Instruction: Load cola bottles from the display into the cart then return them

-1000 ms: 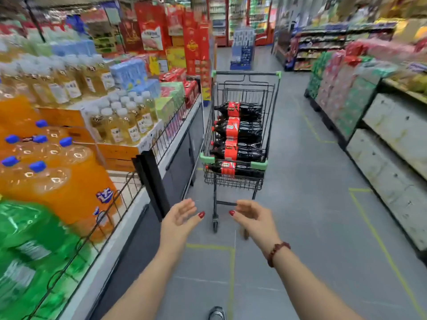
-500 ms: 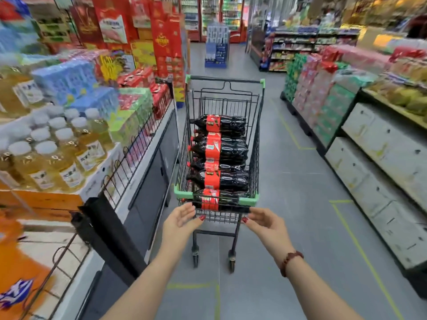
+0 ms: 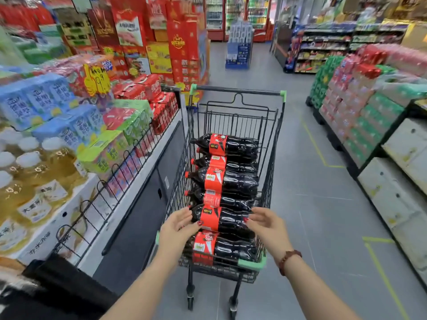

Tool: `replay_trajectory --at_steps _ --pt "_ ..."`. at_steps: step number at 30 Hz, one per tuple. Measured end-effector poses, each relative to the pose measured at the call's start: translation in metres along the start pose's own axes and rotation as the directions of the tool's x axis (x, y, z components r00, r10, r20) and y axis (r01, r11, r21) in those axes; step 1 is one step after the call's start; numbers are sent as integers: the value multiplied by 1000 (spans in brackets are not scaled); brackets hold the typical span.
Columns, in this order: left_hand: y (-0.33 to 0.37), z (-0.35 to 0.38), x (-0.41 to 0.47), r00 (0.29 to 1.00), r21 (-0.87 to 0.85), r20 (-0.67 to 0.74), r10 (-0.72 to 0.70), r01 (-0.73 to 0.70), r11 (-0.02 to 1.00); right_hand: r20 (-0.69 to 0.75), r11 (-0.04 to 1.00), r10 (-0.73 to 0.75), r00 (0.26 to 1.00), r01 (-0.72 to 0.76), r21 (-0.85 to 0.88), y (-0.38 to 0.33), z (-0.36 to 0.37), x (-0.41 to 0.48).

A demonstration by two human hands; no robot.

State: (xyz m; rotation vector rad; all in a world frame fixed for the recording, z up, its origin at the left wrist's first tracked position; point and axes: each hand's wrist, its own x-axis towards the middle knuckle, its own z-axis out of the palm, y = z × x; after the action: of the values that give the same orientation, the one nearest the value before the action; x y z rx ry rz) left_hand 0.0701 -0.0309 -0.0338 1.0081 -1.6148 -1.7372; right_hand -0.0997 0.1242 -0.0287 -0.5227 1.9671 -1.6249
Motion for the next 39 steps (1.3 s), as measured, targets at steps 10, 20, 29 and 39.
replay_trajectory --at_steps 10,20,29,39 --pt "26 43 122 999 43 -48 -5 7 999 6 1000 8 1000 -8 0 -29 -19 143" --pt "39 76 294 996 4 1 -86 86 996 -68 994 14 998 -20 -103 -55 -1 276" --pt "15 101 436 910 -176 -43 -412 399 900 -25 811 -76 997 48 -583 -49 15 405" --pt "-30 114 492 855 -381 114 -506 508 772 64 377 154 986 2 -926 -17 24 470"
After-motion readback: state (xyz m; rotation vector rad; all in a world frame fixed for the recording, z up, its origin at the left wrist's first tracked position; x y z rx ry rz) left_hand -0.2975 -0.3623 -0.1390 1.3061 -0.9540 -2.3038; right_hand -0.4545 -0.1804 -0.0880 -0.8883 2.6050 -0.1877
